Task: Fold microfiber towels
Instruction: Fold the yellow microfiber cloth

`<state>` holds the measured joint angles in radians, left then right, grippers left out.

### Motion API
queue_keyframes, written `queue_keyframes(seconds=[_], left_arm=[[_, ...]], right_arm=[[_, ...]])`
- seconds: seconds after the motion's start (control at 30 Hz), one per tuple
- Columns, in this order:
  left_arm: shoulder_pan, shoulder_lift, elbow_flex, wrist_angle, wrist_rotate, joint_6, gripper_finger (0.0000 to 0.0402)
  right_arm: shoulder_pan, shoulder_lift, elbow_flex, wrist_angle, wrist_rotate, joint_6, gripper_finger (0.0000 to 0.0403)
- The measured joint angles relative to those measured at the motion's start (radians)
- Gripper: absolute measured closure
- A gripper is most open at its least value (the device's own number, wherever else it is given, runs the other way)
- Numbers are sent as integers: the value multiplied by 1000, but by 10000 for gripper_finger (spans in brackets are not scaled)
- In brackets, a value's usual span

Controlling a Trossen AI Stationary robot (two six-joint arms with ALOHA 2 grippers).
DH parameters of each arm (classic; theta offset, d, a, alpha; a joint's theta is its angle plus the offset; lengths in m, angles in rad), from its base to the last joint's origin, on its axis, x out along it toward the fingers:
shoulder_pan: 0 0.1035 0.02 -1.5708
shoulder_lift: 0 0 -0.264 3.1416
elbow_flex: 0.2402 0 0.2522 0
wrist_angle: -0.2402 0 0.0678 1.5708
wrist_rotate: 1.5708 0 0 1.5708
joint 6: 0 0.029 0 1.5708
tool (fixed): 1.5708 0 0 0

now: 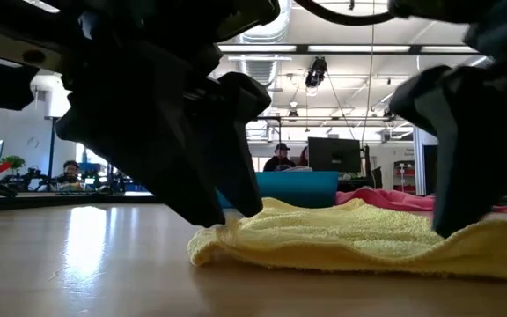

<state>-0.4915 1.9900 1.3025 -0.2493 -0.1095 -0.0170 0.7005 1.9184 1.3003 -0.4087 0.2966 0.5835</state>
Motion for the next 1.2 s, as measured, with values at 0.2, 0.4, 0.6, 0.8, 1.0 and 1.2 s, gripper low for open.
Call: queue_keyframes(seconds=[0.2, 0.4, 0.6, 0.8, 1.0, 1.2], left_arm=[[-3, 0, 0, -2, 77, -2, 226], [9, 19, 0, 2, 78, 9, 226], [13, 63, 9, 15, 73, 0, 226], [13, 66, 10, 14, 46, -6, 227], [14, 68, 15, 9, 22, -6, 296], [14, 41, 14, -18, 24, -5, 393]], right_arm=[[-1, 28, 4, 0, -18, 5, 204], [-7, 38, 6, 0, -17, 11, 215], [-17, 39, 6, 4, -21, 27, 243], [-19, 39, 10, 3, -38, 45, 273], [-19, 42, 32, -7, -43, 44, 342], [-19, 43, 34, -8, -36, 49, 391]])
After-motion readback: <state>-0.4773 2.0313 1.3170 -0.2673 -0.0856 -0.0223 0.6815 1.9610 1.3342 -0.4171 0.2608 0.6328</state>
